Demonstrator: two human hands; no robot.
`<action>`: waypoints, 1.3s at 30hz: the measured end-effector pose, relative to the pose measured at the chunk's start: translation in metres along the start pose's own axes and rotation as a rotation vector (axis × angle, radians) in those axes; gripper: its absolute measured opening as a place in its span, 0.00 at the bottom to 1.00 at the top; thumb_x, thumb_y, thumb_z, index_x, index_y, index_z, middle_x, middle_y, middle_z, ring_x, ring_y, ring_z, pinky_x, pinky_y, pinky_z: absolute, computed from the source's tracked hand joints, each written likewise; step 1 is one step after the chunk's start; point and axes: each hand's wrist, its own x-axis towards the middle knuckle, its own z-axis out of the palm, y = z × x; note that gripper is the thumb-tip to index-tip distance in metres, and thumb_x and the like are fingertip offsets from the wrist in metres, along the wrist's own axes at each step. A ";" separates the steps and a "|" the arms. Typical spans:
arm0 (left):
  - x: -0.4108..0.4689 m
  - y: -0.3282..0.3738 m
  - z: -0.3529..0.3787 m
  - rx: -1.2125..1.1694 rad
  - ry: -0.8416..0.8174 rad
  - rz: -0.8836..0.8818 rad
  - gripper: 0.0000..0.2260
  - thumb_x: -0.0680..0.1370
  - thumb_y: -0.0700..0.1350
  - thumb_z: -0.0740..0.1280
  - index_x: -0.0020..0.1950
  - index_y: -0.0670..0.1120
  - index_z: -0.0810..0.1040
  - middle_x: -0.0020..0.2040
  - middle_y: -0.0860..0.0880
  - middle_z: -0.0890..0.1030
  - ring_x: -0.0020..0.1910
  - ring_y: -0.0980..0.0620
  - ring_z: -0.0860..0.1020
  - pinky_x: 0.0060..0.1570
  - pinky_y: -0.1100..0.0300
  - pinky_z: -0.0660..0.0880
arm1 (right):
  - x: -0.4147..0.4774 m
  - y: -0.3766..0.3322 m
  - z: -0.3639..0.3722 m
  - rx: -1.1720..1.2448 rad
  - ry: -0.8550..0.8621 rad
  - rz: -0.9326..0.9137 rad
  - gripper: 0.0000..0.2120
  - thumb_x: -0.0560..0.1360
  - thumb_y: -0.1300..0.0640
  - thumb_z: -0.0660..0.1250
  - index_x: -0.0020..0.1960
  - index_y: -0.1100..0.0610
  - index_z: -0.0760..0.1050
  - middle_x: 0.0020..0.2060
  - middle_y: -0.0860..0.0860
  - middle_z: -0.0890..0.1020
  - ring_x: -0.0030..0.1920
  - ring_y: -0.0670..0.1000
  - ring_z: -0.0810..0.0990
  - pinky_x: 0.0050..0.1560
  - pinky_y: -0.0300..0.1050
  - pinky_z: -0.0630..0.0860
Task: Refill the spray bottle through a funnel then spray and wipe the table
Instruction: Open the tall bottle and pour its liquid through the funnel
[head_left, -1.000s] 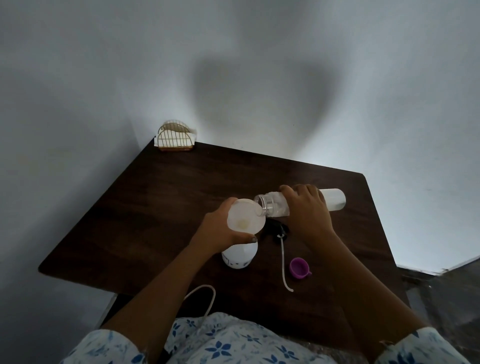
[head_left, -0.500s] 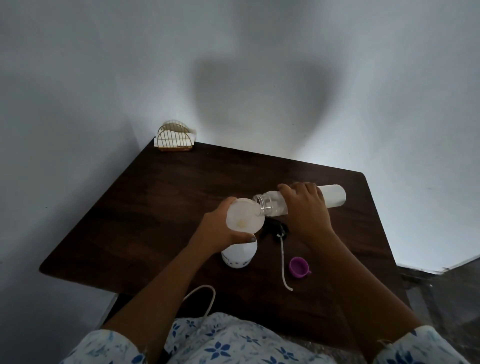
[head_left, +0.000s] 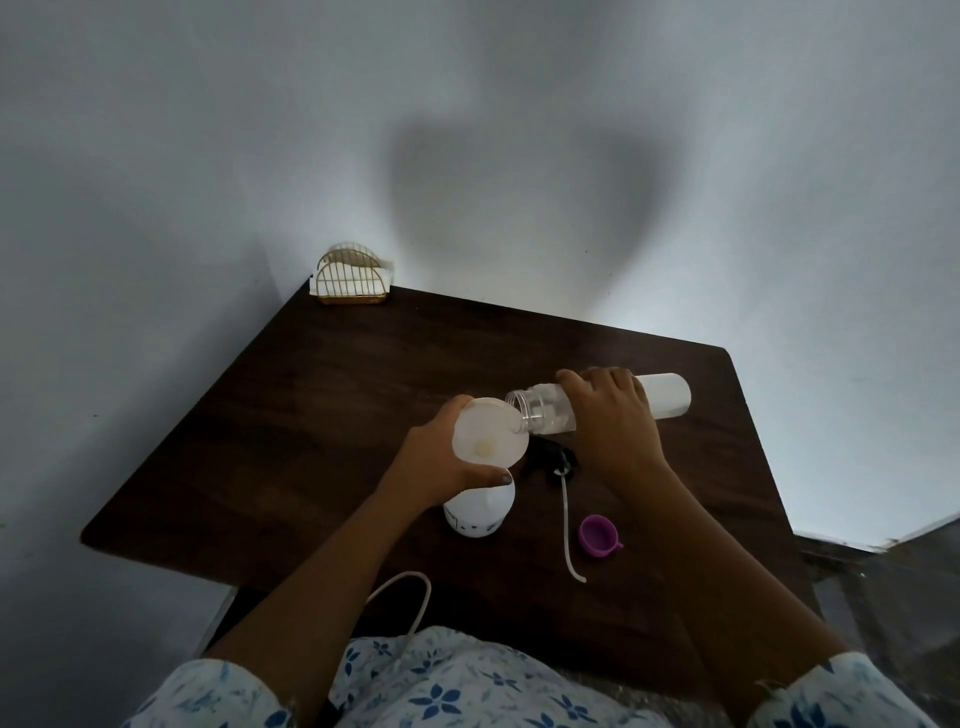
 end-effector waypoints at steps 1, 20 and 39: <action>0.000 0.000 0.000 -0.001 -0.002 0.000 0.41 0.61 0.53 0.78 0.69 0.55 0.61 0.63 0.51 0.72 0.56 0.54 0.70 0.50 0.59 0.70 | 0.000 0.000 0.000 0.002 0.002 0.000 0.30 0.67 0.52 0.75 0.65 0.52 0.68 0.60 0.57 0.75 0.63 0.59 0.70 0.66 0.58 0.64; 0.000 0.000 0.000 -0.006 -0.004 0.014 0.39 0.62 0.54 0.77 0.68 0.56 0.61 0.61 0.53 0.72 0.57 0.53 0.70 0.50 0.58 0.71 | -0.002 -0.002 -0.006 -0.022 -0.019 -0.004 0.31 0.68 0.53 0.73 0.68 0.52 0.65 0.62 0.56 0.74 0.64 0.58 0.68 0.68 0.56 0.62; 0.001 0.002 0.001 0.010 -0.009 0.000 0.41 0.62 0.54 0.78 0.69 0.55 0.60 0.63 0.51 0.72 0.59 0.52 0.70 0.50 0.60 0.69 | -0.002 0.000 -0.004 -0.026 -0.021 -0.007 0.32 0.67 0.54 0.74 0.67 0.53 0.66 0.62 0.57 0.74 0.64 0.59 0.69 0.67 0.57 0.63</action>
